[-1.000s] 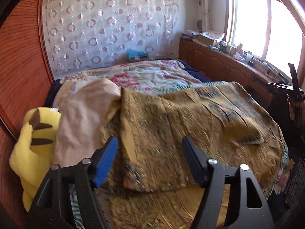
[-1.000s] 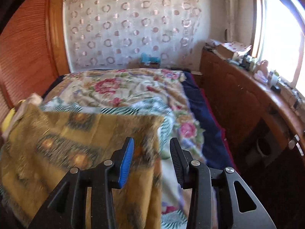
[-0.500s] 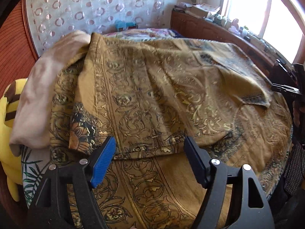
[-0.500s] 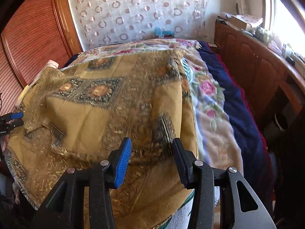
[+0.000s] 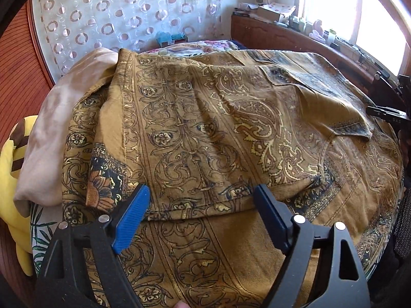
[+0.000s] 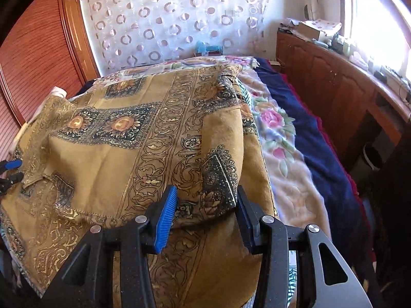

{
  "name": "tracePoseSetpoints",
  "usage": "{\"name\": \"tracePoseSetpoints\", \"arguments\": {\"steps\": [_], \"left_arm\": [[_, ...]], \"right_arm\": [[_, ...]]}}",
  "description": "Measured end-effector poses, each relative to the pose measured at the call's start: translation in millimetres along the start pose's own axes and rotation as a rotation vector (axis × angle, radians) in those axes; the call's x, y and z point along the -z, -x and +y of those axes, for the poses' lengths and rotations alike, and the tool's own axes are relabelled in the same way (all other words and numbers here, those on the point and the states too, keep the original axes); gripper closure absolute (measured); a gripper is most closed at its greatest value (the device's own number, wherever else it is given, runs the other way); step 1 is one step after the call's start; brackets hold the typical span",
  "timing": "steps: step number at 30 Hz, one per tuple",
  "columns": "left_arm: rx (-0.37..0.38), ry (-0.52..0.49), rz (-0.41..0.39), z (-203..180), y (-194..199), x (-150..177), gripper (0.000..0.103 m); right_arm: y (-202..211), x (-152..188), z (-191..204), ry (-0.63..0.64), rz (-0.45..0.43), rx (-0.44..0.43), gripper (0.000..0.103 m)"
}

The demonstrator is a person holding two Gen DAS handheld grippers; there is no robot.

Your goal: Fold small clothes

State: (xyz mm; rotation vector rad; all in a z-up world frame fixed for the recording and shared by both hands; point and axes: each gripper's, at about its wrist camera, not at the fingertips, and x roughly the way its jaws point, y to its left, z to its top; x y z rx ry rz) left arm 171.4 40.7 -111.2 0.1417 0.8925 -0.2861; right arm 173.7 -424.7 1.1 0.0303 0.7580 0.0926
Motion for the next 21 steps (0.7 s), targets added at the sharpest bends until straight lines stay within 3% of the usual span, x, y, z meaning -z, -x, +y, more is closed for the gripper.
{"name": "tracePoseSetpoints", "arguments": {"steps": [10, 14, 17, 21], "left_arm": [[-0.011, 0.005, -0.003, 2, 3, 2, 0.019], [-0.023, 0.082, -0.012, 12, 15, 10, 0.019], [-0.005, 0.153, -0.068, 25, 33, 21, 0.019], [-0.059, 0.203, -0.151, 40, 59, 29, 0.023]], "right_arm": [[-35, 25, 41, 0.034, -0.010, 0.028, 0.056], [-38, 25, 44, 0.036, -0.011, 0.035, 0.056], [-39, 25, 44, 0.035, -0.011, 0.032, 0.056], [-38, 26, 43, 0.029, -0.013, 0.025, 0.056]]}}
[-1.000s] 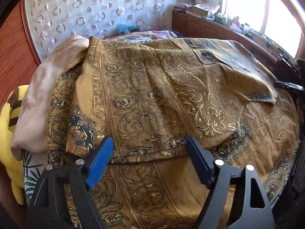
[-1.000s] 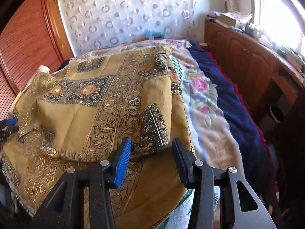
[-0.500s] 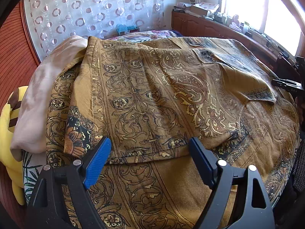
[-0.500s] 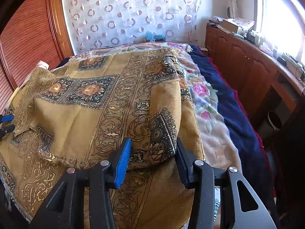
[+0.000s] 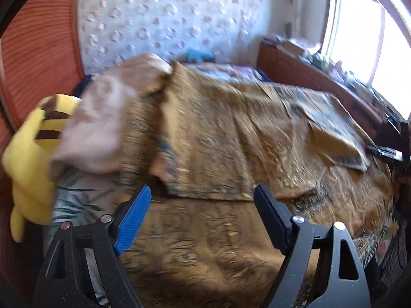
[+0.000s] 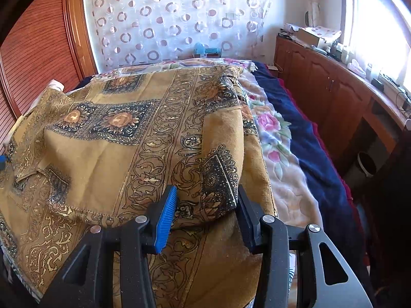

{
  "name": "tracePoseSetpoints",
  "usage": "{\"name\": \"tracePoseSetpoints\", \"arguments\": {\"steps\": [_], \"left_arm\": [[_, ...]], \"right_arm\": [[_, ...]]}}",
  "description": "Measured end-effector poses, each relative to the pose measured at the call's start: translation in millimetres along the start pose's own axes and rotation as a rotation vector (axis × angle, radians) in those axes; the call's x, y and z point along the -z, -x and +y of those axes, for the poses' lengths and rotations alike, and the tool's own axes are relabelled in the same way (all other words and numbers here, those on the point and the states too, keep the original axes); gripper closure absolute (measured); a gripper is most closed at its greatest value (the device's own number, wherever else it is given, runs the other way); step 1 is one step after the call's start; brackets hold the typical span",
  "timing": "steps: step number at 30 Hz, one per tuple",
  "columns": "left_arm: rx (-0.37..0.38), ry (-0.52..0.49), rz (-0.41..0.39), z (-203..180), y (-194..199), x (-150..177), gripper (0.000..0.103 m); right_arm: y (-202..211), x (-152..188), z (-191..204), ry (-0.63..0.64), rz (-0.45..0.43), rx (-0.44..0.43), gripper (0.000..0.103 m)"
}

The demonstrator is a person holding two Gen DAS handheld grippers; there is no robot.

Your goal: Fold small clothes

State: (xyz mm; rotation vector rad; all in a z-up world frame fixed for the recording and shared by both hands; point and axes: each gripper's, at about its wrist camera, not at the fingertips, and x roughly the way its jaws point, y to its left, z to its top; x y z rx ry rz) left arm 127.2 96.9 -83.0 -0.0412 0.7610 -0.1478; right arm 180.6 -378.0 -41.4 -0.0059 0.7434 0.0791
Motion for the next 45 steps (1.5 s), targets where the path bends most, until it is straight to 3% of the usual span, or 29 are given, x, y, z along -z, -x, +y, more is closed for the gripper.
{"name": "tracePoseSetpoints", "arguments": {"steps": [4, 6, 7, 9, 16, 20, 27, 39, 40, 42, 44, 45], "left_arm": [[-0.005, 0.045, -0.001, 18, 2, -6, 0.051], [-0.003, 0.055, 0.004, 22, -3, -7, 0.057], [0.012, 0.059, 0.003, 25, -5, -9, 0.066], [0.027, 0.072, 0.010, 27, -11, -12, 0.067], [-0.022, 0.034, 0.045, 23, -29, -20, 0.067], [-0.031, 0.002, 0.055, 20, -34, -21, 0.090], [-0.069, -0.017, 0.089, 17, -43, -19, 0.091], [-0.039, -0.022, 0.068, 15, -41, -20, 0.097], [-0.034, -0.022, 0.066, 14, -40, -21, 0.097], [-0.026, -0.021, 0.060, 12, -39, -22, 0.098], [-0.014, -0.021, 0.054, 10, -36, -24, 0.099], [-0.009, -0.021, 0.050, 9, -34, -26, 0.099]], "right_arm": [[0, 0, -1, -0.002, -0.001, -0.005, 0.056], [0, 0, -1, -0.001, 0.000, -0.003, 0.056], [0, 0, -1, 0.000, 0.000, -0.003, 0.056], [0, 0, -2, 0.000, 0.000, -0.003, 0.056], [0, 0, -2, 0.008, 0.001, 0.001, 0.056], [1, 1, -2, 0.005, 0.001, -0.002, 0.056], [1, 0, -2, 0.014, 0.002, 0.005, 0.056], [0, -3, -9, -0.031, 0.000, -0.033, 0.057], [1, -4, -10, -0.034, -0.002, -0.029, 0.059], [1, -7, -10, -0.031, -0.003, -0.020, 0.087], [3, -12, -10, -0.032, -0.007, -0.033, 0.099], [5, -14, -8, -0.025, -0.018, -0.042, 0.099]]}}
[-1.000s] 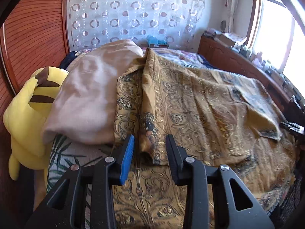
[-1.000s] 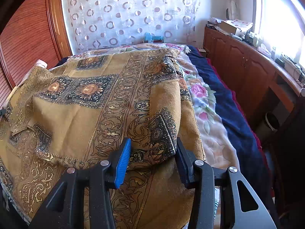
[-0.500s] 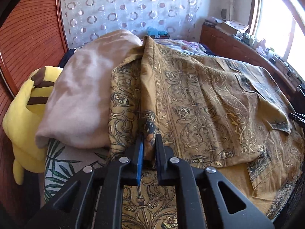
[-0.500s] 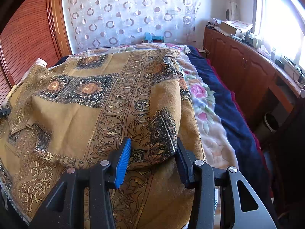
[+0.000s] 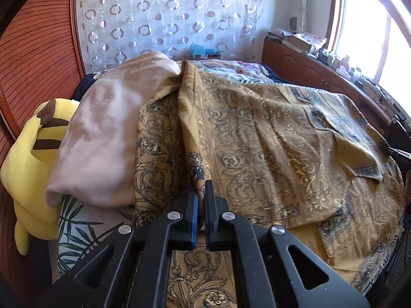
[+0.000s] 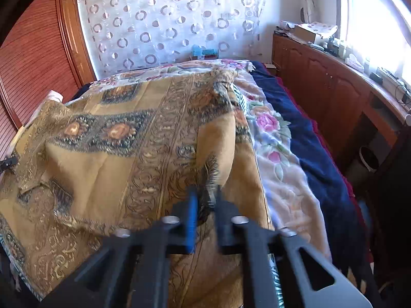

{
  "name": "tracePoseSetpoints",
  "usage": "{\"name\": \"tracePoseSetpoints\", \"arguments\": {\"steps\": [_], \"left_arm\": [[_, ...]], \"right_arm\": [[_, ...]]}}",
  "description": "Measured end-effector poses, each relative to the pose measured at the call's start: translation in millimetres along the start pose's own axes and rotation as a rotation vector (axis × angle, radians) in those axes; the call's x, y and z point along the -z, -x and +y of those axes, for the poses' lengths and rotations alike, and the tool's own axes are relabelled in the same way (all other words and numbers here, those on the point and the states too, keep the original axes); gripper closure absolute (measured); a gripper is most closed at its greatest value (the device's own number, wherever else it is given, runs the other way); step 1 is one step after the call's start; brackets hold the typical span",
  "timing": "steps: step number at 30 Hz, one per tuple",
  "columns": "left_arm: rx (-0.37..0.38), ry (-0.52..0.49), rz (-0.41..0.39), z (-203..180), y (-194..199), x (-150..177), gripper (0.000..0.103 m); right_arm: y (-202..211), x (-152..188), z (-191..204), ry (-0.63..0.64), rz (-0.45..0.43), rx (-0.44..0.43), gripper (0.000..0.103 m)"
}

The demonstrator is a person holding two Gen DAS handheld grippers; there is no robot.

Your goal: Fold small clothes

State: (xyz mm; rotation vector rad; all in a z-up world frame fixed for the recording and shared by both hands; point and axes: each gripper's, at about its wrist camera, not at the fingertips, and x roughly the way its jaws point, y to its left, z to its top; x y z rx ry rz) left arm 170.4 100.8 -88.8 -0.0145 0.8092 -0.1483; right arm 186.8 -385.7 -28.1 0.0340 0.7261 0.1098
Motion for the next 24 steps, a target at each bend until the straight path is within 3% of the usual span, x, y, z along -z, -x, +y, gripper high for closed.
{"name": "tracePoseSetpoints", "arguments": {"steps": [13, 18, 24], "left_arm": [[0.084, 0.039, -0.140, -1, 69, -12, 0.100], [0.105, 0.058, -0.184, 4, 97, -3, 0.100], [0.107, 0.104, -0.178, 21, 113, 24, 0.100]], "right_arm": [[60, 0, 14, 0.070, -0.118, -0.016, 0.100], [92, 11, 15, 0.083, -0.152, -0.033, 0.100], [126, 36, 13, 0.105, -0.148, -0.057, 0.100]]}}
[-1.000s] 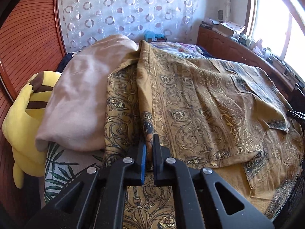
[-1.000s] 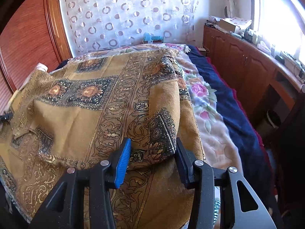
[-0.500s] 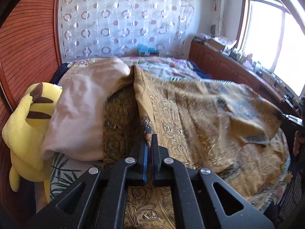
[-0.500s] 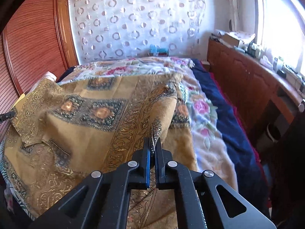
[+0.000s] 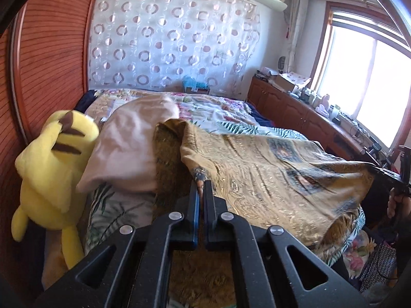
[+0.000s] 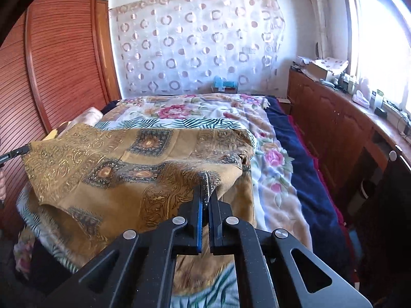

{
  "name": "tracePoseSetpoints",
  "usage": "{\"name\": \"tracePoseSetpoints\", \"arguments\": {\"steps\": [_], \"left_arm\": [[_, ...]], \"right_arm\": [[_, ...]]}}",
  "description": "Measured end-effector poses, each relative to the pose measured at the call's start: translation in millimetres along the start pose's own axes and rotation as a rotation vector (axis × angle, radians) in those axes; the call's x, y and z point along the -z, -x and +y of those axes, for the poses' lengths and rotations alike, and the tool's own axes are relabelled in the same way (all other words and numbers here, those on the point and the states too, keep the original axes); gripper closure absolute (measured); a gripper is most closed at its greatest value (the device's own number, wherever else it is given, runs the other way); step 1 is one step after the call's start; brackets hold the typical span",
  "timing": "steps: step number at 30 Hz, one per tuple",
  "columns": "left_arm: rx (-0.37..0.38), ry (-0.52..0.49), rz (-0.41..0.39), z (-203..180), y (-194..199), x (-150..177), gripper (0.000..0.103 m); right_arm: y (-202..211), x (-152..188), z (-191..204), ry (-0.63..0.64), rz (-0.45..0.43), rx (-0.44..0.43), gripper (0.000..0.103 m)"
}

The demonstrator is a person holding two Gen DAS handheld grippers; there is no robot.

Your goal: Fold small clothes

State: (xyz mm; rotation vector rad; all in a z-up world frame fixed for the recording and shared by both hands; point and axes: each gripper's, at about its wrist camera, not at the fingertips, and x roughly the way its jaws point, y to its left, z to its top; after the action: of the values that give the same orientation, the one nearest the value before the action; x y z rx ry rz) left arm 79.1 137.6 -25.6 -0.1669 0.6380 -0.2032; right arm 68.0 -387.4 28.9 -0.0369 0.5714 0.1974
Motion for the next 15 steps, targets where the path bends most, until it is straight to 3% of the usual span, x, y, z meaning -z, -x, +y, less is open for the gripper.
{"name": "tracePoseSetpoints", "arguments": {"steps": [4, 15], "left_arm": [[-0.020, 0.009, 0.038, 10, -2, 15, 0.100], [-0.082, 0.015, 0.170, 17, -29, 61, 0.100]], "right_arm": [[14, 16, -1, 0.005, 0.019, -0.007, 0.100], [-24, 54, -9, -0.020, 0.183, 0.018, 0.100]]}}
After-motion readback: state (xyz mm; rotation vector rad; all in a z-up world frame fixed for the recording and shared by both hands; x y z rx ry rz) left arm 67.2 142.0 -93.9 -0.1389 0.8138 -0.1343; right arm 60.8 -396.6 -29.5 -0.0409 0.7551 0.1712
